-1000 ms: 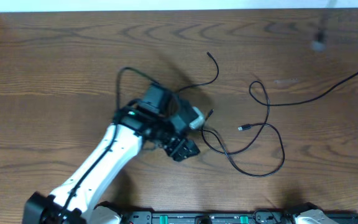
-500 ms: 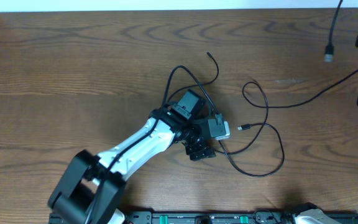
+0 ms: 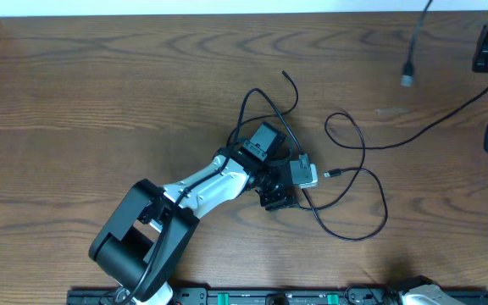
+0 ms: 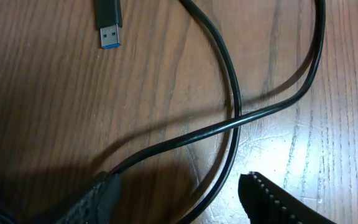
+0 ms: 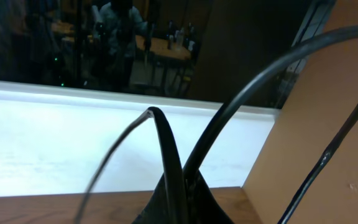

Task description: Untangle cables

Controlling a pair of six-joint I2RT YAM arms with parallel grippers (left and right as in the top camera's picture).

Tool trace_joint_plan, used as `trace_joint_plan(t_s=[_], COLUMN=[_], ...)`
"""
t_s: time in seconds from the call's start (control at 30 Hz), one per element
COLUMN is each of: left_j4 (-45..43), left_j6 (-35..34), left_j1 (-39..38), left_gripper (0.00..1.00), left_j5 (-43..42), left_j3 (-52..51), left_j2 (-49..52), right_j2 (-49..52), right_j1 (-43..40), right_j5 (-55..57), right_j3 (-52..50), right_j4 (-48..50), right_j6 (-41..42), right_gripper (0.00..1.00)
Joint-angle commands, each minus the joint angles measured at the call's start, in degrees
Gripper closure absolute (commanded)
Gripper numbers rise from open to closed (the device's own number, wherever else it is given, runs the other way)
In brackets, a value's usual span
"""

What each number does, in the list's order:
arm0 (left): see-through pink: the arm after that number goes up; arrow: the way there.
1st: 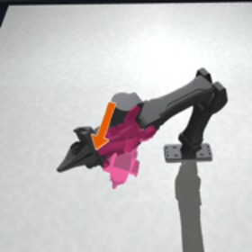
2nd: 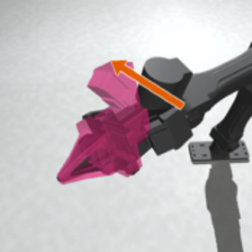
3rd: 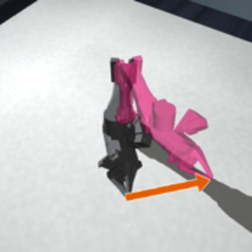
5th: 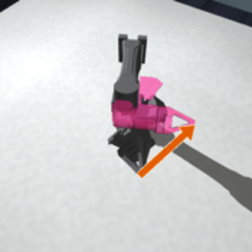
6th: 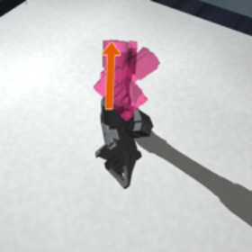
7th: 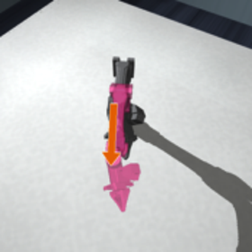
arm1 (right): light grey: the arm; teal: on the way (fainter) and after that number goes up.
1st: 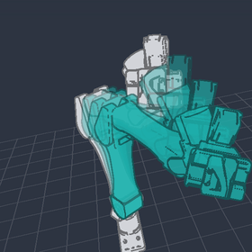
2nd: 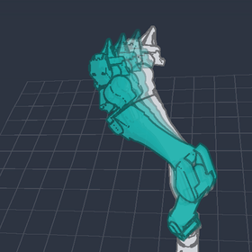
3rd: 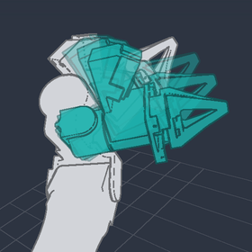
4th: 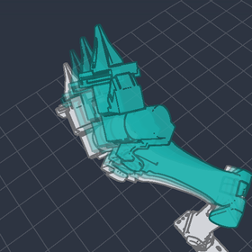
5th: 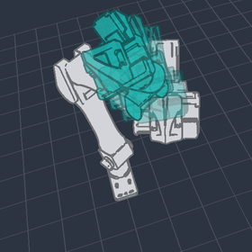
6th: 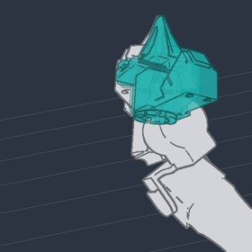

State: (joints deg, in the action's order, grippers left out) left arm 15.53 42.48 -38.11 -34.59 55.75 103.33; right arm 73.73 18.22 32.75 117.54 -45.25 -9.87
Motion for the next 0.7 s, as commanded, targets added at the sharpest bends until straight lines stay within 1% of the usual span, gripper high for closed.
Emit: trace_joint_plan(t_s=[0.0, 0.23, 0.33, 0.4, 0.43, 0.5, 0.53, 0.67], left_j4=[-0.5, -4.15, -4.76, -4.74, -4.72, -4.79, -4.81, -3.78], left_j6=[0.79, 0.72, 0.5, 0.31, 0.31, 0.31, 0.31, -0.94], left_j1=[-0.13, -0.13, -0.13, -0.13, -0.13, -0.13, -0.11, 0.72], left_gripper=[0.31, 0.27, 0.28, 0.37, 0.52, 0.86, 0.92, 0.93], left_j5=[-0.96, -0.96, -0.96, -0.96, -0.94, -0.94, -0.94, -0.52], left_j3=[-0.13, -0.13, -0.13, -0.13, -0.13, -0.11, -0.09, 0.57], left_j2=[0.92, 3.1, 4.48, 4.92, 4.92, 4.9, 4.79, 0.83], right_j2=[-0.13, 0.02, 0.02, 0.02, 0.04, 0.11, 0.15, 0.7], right_j1=[0.09, 0.09, 0.09, 0.09, 0.09, 0.09, 0.09, 0.09], right_j5=[-0.61, -0.59, -0.59, -0.59, -0.61, -0.63, -0.63, -1.01], right_j3=[0.22, 0.22, 0.22, 0.22, 0.22, 0.22, 0.22, 0.2], right_j4=[-0.28, -1.55, -1.86, -2.08, -2.14, -2.32, -2.36, -2.4], right_j6=[1.31, 1.31, 1.31, 1.57, 1.79, 2.36, 2.6, 2.6], right_gripper=[0.99, 0.99, 0.99, 0.99, 0.99, 0.99, 0.99, 0.99])
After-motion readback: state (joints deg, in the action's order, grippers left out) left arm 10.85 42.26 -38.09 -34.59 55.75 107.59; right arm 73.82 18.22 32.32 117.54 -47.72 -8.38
